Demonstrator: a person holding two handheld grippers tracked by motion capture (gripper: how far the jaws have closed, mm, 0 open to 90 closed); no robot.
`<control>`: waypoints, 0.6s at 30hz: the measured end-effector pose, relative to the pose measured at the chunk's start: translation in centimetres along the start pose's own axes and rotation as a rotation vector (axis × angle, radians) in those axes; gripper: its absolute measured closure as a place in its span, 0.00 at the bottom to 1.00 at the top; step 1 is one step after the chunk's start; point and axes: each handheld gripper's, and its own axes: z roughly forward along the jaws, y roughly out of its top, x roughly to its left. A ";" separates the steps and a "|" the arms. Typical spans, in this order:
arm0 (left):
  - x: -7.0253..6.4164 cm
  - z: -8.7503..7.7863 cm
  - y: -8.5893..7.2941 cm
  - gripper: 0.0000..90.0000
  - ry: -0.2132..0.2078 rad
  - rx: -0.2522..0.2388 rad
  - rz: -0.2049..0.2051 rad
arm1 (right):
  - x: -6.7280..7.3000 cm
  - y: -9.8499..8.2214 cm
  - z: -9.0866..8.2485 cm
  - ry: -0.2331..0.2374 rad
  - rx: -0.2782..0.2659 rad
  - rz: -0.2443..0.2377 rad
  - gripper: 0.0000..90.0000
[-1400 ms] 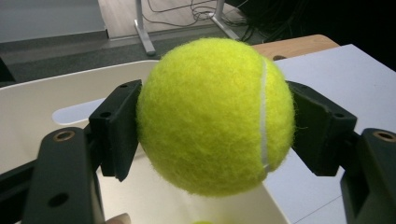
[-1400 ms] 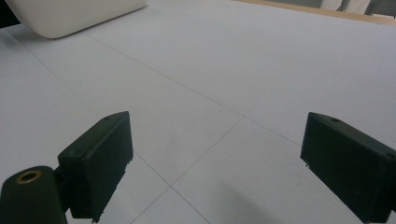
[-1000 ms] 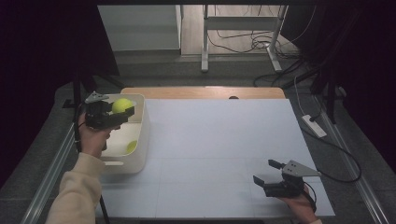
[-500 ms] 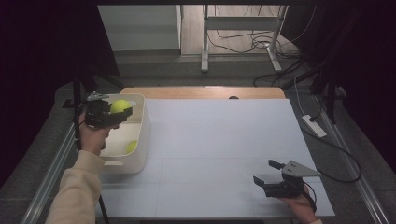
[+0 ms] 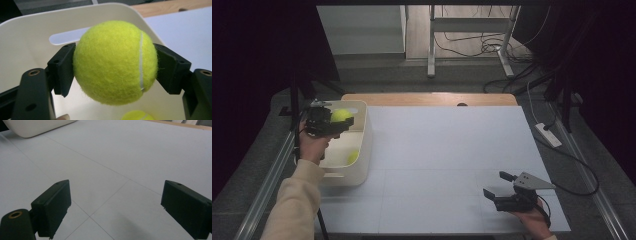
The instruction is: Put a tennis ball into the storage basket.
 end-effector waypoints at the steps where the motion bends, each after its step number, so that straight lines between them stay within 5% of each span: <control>1: 0.0 0.0 0.0 0.29 0.000 0.000 0.000 | 0.0 0.0 0.0 0.000 0.000 0.000 0.10; 18: 0.0 0.7 -0.1 0.29 0.018 0.044 0.004 | 0.0 0.0 0.0 0.001 0.002 0.001 0.10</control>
